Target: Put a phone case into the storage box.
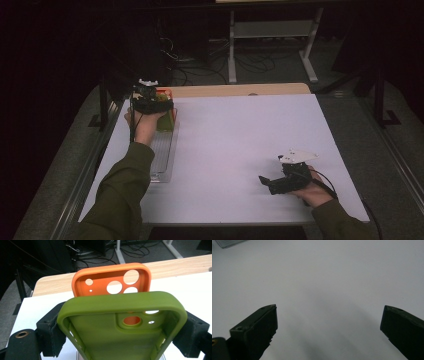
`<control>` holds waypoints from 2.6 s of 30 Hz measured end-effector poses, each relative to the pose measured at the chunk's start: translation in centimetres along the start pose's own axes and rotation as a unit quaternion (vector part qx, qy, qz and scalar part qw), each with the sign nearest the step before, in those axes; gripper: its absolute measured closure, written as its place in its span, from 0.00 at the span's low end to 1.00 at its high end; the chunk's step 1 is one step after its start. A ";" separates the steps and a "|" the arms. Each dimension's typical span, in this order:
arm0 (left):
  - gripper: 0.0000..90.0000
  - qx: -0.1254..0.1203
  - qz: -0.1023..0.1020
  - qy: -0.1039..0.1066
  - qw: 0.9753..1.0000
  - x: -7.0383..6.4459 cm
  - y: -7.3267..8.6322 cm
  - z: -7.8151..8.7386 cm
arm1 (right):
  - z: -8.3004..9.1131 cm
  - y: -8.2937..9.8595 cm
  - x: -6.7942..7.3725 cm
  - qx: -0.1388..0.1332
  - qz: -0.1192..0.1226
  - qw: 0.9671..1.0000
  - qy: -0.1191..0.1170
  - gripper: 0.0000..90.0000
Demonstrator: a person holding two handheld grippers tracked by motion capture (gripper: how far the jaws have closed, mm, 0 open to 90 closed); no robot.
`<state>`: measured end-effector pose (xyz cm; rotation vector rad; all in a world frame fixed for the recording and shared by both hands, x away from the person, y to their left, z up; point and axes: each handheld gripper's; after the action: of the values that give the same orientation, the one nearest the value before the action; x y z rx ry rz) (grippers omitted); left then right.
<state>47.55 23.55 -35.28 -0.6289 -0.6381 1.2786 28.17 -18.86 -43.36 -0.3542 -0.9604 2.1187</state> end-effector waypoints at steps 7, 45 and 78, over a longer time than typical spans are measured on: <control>0.15 0.003 0.004 -0.015 1.000 -0.1 0.1 -0.8 | 0.0 0.0 0.0 -0.001 0.000 1.000 -0.001 0.01; 0.00 -0.017 -0.024 0.058 0.998 0.5 0.2 -0.1 | 0.0 0.0 0.0 -0.002 0.000 1.000 -0.002 0.01; 0.00 -0.051 -0.162 0.321 0.932 -3.3 8.4 9.3 | 0.9 -0.6 -0.1 -0.018 0.003 1.000 -0.010 0.01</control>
<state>34.62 22.49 -35.43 -0.9292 -0.2450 0.6697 28.08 -19.10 -42.32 -0.3540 -1.0108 2.1158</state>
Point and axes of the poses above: each handheld gripper's, and its own axes: z roughly backward along the jaws, y roughly out of its underside, x roughly to its left, and after that the axes turned 5 degrees about x, right-handed
